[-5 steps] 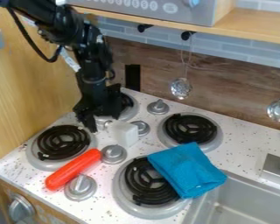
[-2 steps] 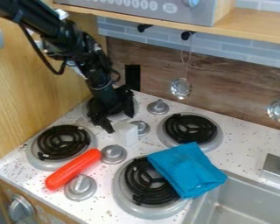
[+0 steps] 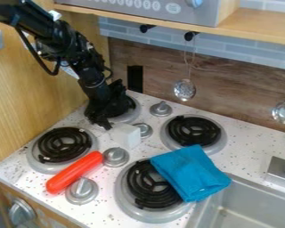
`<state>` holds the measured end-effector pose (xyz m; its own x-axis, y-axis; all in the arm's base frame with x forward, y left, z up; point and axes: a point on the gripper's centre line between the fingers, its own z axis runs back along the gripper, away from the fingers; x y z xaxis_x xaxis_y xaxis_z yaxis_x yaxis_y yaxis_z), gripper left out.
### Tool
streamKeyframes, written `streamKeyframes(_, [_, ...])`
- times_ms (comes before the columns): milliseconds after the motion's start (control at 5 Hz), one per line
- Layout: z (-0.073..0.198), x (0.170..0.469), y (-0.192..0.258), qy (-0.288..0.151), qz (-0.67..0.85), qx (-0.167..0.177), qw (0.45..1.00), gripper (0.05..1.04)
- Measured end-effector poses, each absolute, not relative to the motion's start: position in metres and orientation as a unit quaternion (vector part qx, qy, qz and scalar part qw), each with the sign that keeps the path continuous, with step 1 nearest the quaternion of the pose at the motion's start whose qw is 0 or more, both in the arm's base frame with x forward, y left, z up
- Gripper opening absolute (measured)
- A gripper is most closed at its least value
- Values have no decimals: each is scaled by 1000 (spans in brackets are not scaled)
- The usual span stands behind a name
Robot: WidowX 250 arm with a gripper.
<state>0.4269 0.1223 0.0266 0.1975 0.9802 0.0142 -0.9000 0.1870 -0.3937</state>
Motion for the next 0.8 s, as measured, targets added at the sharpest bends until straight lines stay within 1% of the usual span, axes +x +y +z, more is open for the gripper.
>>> streamKeyframes(400, [15,426,129,-70,664,-106,737,1005])
streamKeyframes(600, [13,425,129,-38,667,-89,739,1005])
streamKeyframes(800, [13,425,126,-35,668,-94,737,1005])
